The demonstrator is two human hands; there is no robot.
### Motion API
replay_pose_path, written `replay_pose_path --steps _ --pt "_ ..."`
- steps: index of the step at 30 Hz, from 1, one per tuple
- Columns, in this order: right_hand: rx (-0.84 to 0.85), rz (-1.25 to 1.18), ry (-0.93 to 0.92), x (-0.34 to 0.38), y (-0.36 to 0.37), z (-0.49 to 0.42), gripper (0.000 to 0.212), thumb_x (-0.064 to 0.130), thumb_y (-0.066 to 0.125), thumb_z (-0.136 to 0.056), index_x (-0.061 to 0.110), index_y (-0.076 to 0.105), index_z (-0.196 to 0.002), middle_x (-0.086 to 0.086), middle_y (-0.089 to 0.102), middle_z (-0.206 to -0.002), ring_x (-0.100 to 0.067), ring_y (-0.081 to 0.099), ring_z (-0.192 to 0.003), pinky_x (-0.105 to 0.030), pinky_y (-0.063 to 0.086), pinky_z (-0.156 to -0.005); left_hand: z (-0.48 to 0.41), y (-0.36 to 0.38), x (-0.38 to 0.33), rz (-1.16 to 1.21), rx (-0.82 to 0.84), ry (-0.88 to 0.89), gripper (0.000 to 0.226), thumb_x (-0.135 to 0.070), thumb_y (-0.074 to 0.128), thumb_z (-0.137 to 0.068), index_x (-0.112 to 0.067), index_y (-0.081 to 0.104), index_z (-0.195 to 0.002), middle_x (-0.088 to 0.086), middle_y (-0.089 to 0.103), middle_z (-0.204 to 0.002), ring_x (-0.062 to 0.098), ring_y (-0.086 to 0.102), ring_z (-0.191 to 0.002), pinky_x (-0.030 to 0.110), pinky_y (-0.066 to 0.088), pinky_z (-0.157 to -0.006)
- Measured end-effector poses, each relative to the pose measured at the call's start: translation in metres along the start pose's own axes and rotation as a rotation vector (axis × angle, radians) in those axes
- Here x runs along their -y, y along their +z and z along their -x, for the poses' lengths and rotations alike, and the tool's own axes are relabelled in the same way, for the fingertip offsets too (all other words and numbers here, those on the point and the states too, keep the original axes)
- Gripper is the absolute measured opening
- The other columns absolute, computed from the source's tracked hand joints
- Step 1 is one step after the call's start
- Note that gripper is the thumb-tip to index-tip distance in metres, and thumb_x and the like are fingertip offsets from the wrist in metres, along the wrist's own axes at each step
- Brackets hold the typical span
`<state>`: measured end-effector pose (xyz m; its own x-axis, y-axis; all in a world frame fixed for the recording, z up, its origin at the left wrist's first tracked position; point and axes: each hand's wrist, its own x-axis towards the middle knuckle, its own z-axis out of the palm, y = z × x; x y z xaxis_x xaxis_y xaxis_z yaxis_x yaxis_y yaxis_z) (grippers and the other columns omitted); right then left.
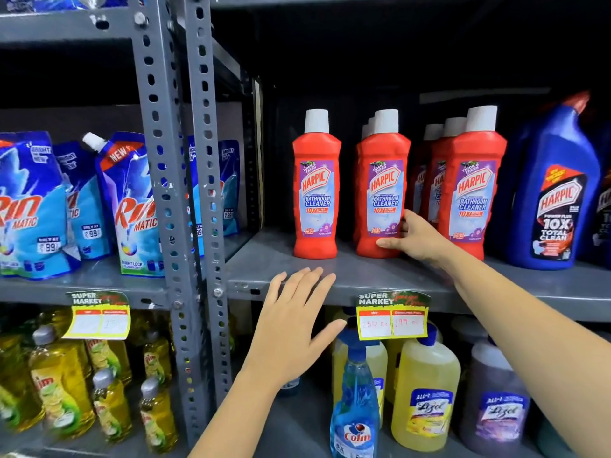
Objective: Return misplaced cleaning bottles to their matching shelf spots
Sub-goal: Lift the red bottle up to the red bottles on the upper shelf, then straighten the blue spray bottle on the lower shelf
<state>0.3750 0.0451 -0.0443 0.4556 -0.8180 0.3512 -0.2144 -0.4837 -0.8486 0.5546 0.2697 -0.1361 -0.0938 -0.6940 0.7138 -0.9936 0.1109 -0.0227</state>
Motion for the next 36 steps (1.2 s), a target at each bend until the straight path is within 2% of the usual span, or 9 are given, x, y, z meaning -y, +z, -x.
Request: replay_pose_path --steps 6,10,16,20,25,27,30,33,36 --pt "0.004 -0.008 -0.023 -0.001 0.0 0.0 0.068 -0.002 0.078 -0.077 0.004 0.044 -0.136 -0.013 0.06 -0.134 -0.025 0.06 -0.12 -0.042 0.047 -0.104 -0.001 0.0 0.0 -0.003 0.004 -0.004 0.06 -0.055 0.039 -0.096 -0.021 0.035 -0.146 -0.001 0.04 -0.15 0.017 0.03 -0.14 0.043 0.016 -0.118" --pt "0.006 -0.018 -0.02 -0.002 0.0 0.001 0.07 0.0 0.078 -0.076 0.005 0.044 -0.137 -0.013 0.06 -0.135 -0.026 0.059 -0.122 -0.044 0.046 -0.105 -0.001 -0.001 -0.002 -0.005 0.003 -0.009 0.061 -0.055 0.038 -0.096 -0.021 0.036 -0.146 -0.001 0.041 -0.15 0.017 0.031 -0.14 0.043 0.016 -0.118" --pt "0.007 -0.012 -0.024 -0.002 -0.002 0.002 0.069 0.004 0.08 -0.076 0.009 0.046 -0.136 -0.01 0.06 -0.135 -0.018 0.059 -0.116 -0.032 0.048 -0.096 0.0 -0.001 -0.002 -0.011 0.0 0.0 0.06 -0.055 0.037 -0.096 -0.021 0.035 -0.146 -0.001 0.041 -0.15 0.018 0.031 -0.14 0.044 0.017 -0.118" --pt "0.003 0.036 -0.033 -0.005 -0.002 0.002 0.071 0.012 0.081 -0.077 0.012 0.044 -0.138 -0.008 0.059 -0.137 -0.02 0.058 -0.121 -0.038 0.047 -0.104 0.0 0.001 -0.001 -0.026 -0.003 0.005 0.061 -0.056 0.035 -0.096 -0.021 0.035 -0.146 0.0 0.041 -0.15 0.018 0.031 -0.14 0.044 0.016 -0.118" --pt "-0.016 0.215 -0.075 -0.005 -0.002 0.009 0.07 0.026 0.083 -0.077 0.013 0.046 -0.136 -0.006 0.06 -0.135 -0.017 0.059 -0.115 -0.033 0.046 -0.101 0.001 0.002 0.0 -0.053 -0.014 0.013 0.061 -0.055 0.034 -0.097 -0.021 0.03 -0.149 0.001 0.038 -0.152 0.018 0.027 -0.142 0.043 0.012 -0.119" --pt "-0.145 0.313 -0.151 0.001 -0.002 0.016 0.067 0.031 0.08 -0.079 0.011 0.049 -0.135 -0.006 0.061 -0.133 -0.018 0.06 -0.113 -0.03 0.046 -0.095 0.003 0.004 0.0 -0.057 -0.018 0.015 0.063 -0.055 0.033 -0.098 -0.021 0.026 -0.151 0.002 0.032 -0.156 0.018 0.02 -0.146 0.044 0.007 -0.12" --pt "-0.535 0.31 -0.427 0.016 0.0 0.039 0.047 0.025 0.069 -0.089 0.006 0.053 -0.13 -0.012 0.059 -0.126 -0.019 0.061 -0.103 -0.034 0.052 -0.086 0.012 0.008 0.001 -0.107 -0.027 0.024 0.068 -0.055 0.032 -0.099 -0.019 0.013 -0.154 0.004 0.014 -0.163 0.018 0.003 -0.15 0.046 0.0 -0.121" --pt "-0.947 0.2 -0.757 0.021 0.009 0.086 0.02 0.011 0.056 -0.095 0.0 0.061 -0.111 -0.018 0.062 -0.104 -0.012 0.054 -0.082 -0.017 0.047 -0.071 0.03 0.018 0.004 -0.18 0.012 0.031 0.073 -0.055 0.032 -0.099 -0.015 0.006 -0.154 0.008 0.002 -0.164 0.022 -0.002 -0.15 0.053 0.004 -0.12" --pt "-1.012 0.233 -0.933 -0.002 0.029 0.139 0.012 -0.001 0.055 -0.093 -0.01 0.061 -0.099 -0.024 0.058 -0.088 -0.024 0.048 -0.082 -0.013 0.037 -0.078 0.058 0.037 0.01 -0.173 0.078 0.028 0.073 -0.053 0.033 -0.1 -0.014 0.005 -0.154 0.01 0.001 -0.163 0.023 -0.001 -0.15 0.054 0.006 -0.119"
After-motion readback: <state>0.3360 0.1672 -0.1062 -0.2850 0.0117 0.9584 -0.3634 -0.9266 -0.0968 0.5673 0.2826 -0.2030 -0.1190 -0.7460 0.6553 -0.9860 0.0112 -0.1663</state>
